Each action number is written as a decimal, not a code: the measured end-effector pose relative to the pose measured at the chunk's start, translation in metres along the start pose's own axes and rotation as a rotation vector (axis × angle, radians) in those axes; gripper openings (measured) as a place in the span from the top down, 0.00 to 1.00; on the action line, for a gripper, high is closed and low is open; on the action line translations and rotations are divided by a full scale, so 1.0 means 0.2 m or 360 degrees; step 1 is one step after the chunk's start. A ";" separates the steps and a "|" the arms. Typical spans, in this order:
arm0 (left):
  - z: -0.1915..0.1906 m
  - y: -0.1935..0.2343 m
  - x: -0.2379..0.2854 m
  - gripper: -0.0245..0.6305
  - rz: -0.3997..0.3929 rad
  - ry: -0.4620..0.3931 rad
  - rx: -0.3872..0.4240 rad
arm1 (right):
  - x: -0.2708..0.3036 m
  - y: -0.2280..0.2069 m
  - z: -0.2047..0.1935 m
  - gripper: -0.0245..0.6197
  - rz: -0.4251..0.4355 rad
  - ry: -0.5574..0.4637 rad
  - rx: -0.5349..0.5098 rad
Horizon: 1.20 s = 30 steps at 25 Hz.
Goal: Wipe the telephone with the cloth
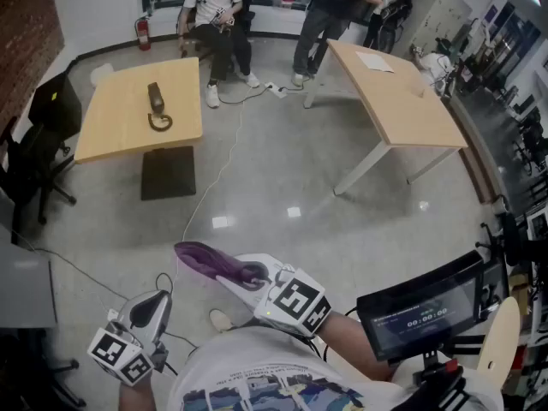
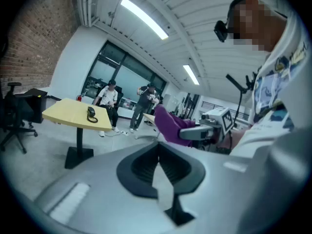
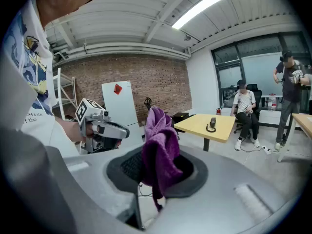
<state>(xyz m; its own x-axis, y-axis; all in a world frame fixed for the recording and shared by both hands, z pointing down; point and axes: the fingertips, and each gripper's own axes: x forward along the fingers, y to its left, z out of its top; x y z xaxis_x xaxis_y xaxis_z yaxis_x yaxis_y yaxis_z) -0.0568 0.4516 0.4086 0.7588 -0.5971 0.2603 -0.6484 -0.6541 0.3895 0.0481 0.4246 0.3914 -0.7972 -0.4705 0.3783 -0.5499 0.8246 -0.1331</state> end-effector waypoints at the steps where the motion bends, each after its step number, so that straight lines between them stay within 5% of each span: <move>1: 0.00 0.01 0.00 0.95 0.0007 0.0002 -0.0005 | 0.01 0.01 0.00 0.83 0.0004 0.0000 -0.0007; 13: -0.04 0.03 -0.05 0.95 0.0047 -0.0011 0.0000 | 0.03 0.08 -0.03 0.83 0.0039 0.0072 -0.0081; 25: 0.01 -0.07 0.05 0.95 -0.0174 -0.0028 0.0093 | -0.09 -0.12 -0.05 0.83 -0.0076 0.0103 -0.0006; 30: 0.08 0.00 0.20 0.95 -0.0045 -0.0038 0.0016 | -0.09 -0.32 -0.05 0.83 -0.0042 0.0086 0.0028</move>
<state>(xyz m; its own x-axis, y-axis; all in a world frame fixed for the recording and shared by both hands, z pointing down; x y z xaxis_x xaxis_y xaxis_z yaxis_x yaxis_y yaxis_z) -0.0280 0.4204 0.4057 0.7752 -0.5891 0.2280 -0.6273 -0.6754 0.3878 0.1000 0.3821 0.4022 -0.7680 -0.4739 0.4308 -0.5752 0.8062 -0.1386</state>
